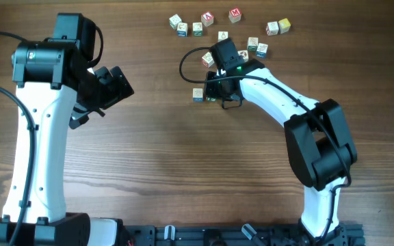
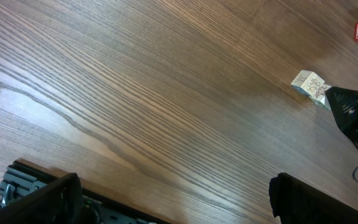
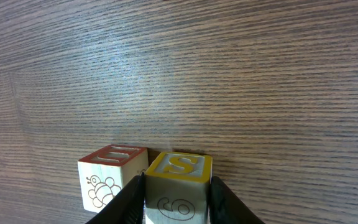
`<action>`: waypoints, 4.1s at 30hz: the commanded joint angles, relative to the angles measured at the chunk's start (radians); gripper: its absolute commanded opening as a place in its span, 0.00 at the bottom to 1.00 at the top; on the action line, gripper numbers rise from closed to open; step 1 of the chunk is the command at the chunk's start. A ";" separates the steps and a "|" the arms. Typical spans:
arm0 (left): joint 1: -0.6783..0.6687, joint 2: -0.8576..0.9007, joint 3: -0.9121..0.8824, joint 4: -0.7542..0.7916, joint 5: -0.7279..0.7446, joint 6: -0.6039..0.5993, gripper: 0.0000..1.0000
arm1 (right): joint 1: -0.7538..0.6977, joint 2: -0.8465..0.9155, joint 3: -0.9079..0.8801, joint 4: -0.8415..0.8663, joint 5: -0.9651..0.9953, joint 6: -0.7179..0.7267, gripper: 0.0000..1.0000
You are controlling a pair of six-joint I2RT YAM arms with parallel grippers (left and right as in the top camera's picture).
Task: Form a circle
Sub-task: 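Set the S block next to the bee block and hold, then open the right gripper and move it up to the block cluster, then grasp the yellow-edged C block with the right gripper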
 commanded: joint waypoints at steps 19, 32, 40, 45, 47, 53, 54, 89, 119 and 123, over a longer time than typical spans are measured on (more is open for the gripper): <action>0.001 -0.007 -0.003 0.000 0.005 -0.009 1.00 | 0.000 0.014 0.018 0.027 -0.012 0.003 0.43; 0.001 -0.007 -0.003 0.000 0.005 -0.009 1.00 | -0.103 -0.187 0.058 -0.027 -0.011 -0.010 0.58; 0.001 -0.007 -0.003 0.000 0.005 -0.009 1.00 | -0.178 -0.228 0.222 -0.141 0.085 -0.085 0.64; 0.001 -0.007 -0.003 0.000 0.005 -0.009 1.00 | -0.211 -0.214 0.315 -0.142 0.121 -0.143 0.65; 0.001 -0.007 -0.003 0.000 0.005 -0.009 1.00 | -0.221 -0.192 0.364 -0.141 0.121 -0.158 0.66; 0.001 -0.007 -0.003 0.000 0.005 -0.009 1.00 | -0.241 -0.008 0.635 -0.232 0.126 -0.209 0.68; 0.001 -0.007 -0.003 0.000 0.005 -0.009 1.00 | -0.241 0.032 0.671 -0.245 0.137 -0.209 0.68; 0.001 -0.007 -0.003 0.000 0.005 -0.009 1.00 | -0.335 0.438 0.685 -0.335 0.154 -0.236 0.55; 0.001 -0.007 -0.003 0.000 0.005 -0.009 1.00 | -0.321 0.196 0.713 -0.630 -0.134 -0.335 0.25; 0.001 -0.007 -0.003 0.000 0.005 -0.009 1.00 | -0.311 0.159 0.713 -0.770 -0.140 -0.385 0.22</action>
